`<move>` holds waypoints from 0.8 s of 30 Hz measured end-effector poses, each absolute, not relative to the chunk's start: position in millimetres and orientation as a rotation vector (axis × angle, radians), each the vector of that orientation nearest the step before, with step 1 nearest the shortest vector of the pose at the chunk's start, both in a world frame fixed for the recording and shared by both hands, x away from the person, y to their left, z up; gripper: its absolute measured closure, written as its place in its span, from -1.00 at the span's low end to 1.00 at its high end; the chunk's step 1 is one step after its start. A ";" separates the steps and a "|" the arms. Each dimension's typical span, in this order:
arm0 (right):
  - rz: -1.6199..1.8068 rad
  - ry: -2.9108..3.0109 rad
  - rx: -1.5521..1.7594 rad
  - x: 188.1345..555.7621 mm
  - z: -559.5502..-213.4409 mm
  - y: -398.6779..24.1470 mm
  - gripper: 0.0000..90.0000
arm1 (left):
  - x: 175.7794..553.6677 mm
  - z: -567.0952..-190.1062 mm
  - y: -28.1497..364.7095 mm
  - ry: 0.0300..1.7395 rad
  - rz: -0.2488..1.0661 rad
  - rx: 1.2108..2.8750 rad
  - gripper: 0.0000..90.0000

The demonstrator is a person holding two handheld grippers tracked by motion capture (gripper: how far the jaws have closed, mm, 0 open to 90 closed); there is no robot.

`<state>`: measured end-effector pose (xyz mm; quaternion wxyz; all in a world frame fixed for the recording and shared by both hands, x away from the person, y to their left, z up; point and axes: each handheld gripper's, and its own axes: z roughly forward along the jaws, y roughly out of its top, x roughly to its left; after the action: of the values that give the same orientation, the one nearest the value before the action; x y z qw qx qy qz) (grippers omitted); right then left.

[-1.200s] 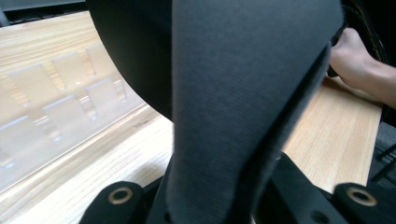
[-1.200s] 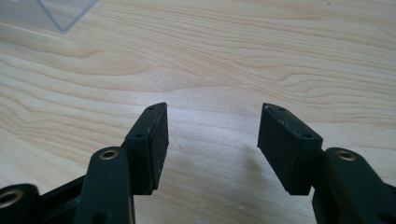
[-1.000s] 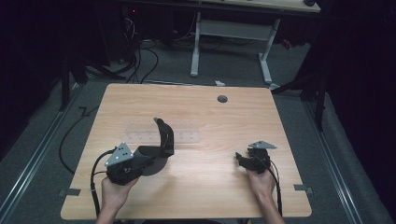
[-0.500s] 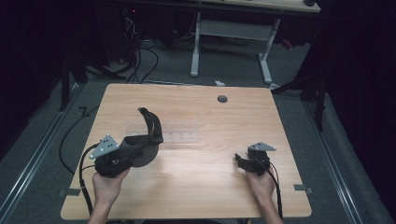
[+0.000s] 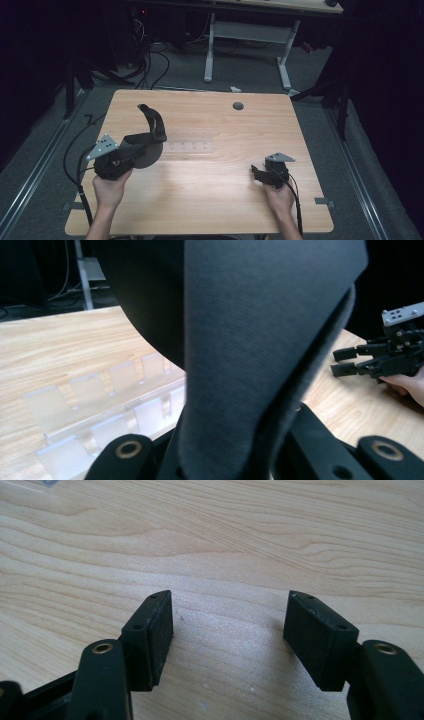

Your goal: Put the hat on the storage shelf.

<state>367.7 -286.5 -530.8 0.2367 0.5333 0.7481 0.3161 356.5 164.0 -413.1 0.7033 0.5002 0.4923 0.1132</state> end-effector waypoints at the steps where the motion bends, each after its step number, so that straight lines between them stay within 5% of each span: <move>1: 0.867 2.051 1.462 367.7 -530.8 -286.5 -0.18 | 358.5 -412.6 165.3 1.096 0.260 1.108 0.90; 24: 0.867 2.052 1.460 367.7 -530.8 -286.4 -0.19 | 409.4 -415.0 188.7 1.153 0.412 1.053 0.90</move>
<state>367.7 -286.4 -530.8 0.2368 0.5326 0.7485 0.3163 409.4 188.7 -415.0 0.6913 0.4712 0.5159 0.1842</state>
